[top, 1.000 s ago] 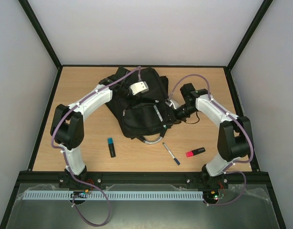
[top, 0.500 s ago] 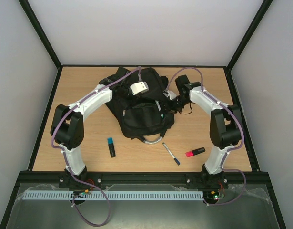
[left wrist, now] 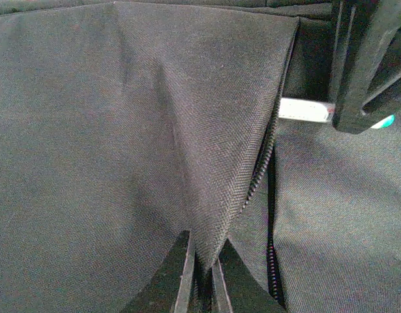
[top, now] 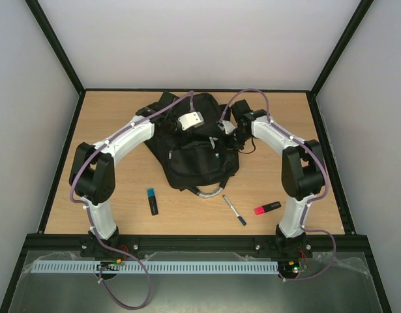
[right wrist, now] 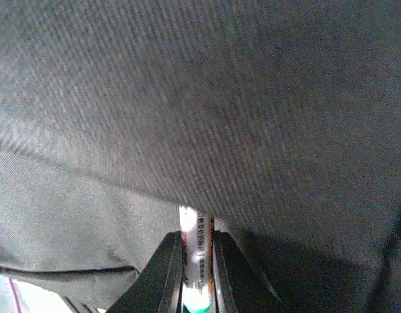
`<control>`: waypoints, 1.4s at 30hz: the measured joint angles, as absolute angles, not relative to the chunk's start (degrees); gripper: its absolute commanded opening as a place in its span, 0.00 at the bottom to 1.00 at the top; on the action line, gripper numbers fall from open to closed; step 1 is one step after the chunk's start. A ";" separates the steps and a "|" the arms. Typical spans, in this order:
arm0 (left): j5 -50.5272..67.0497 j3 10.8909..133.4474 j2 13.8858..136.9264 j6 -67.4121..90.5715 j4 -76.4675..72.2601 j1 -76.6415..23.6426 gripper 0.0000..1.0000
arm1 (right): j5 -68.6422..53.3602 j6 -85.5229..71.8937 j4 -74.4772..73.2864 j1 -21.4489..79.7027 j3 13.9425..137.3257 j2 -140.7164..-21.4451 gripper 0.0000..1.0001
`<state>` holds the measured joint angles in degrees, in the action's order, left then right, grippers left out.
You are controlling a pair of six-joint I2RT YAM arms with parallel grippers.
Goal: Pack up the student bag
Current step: Place the stationery in the student bag.
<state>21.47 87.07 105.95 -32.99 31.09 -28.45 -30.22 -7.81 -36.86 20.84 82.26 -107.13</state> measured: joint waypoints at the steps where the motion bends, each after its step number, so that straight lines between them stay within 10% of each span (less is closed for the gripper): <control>1: 21.47 87.07 105.95 -33.01 31.09 -28.45 0.02 | -29.74 -7.92 -36.93 21.21 82.65 -107.55 0.01; 13: 21.50 87.05 105.95 -33.06 30.79 -28.73 0.02 | -21.54 -10.35 -37.08 22.65 87.92 -109.25 0.05; 21: 21.28 87.05 105.95 -33.32 30.76 -28.88 0.02 | -20.69 -10.72 -37.32 24.05 89.65 -111.15 0.40; 33: 21.02 87.05 105.82 -34.37 31.40 -29.08 0.02 | -16.19 0.60 -39.22 24.36 88.60 -104.64 0.41; 42: 23.11 88.79 105.82 -37.41 36.88 -29.39 0.02 | -18.09 22.98 -35.18 21.37 78.04 -85.38 1.00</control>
